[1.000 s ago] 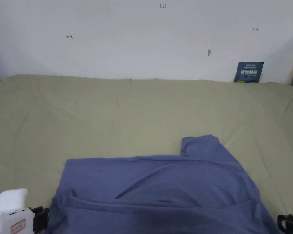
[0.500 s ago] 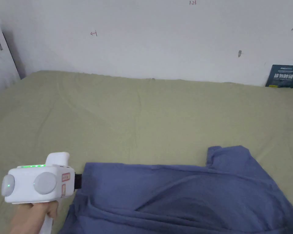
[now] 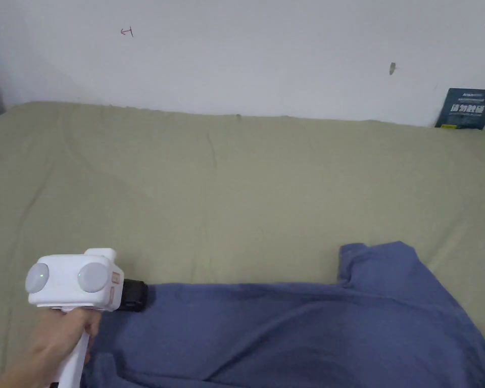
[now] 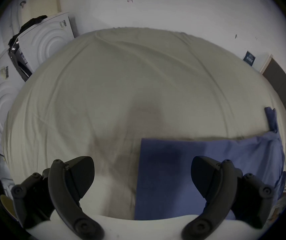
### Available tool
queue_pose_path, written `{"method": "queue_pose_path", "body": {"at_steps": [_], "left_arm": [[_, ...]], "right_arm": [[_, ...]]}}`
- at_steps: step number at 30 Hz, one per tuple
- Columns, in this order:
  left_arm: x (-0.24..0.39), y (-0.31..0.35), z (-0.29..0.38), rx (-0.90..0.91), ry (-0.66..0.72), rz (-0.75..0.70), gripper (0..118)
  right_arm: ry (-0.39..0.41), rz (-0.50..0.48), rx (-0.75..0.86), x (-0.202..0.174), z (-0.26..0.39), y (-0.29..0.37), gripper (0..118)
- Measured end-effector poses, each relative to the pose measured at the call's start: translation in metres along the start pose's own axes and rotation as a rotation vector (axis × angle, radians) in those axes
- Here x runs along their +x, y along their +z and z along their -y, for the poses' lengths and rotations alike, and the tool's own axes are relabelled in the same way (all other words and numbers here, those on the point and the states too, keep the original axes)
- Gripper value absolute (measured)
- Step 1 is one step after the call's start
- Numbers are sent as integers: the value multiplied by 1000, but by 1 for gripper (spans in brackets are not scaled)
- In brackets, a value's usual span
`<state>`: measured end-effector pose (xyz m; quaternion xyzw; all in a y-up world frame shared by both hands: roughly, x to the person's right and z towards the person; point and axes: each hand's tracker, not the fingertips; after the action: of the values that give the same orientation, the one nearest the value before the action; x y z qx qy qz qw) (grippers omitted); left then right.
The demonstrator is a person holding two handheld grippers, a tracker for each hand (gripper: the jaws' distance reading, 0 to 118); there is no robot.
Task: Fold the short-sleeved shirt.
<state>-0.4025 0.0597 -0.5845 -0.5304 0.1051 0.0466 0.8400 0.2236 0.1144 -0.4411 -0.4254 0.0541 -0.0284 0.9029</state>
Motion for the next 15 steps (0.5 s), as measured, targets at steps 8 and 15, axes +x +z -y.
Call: {"method": "queue_pose_path", "body": {"at_steps": [8,15], "left_arm": [[1,38,-8,48,-40,50,0],[9,26,-5,64,-27,58,0]], "right_arm": [[20,-8,-7,-3,-18,-12,0],[31,7,-24,10,-73,-61,0]]}}
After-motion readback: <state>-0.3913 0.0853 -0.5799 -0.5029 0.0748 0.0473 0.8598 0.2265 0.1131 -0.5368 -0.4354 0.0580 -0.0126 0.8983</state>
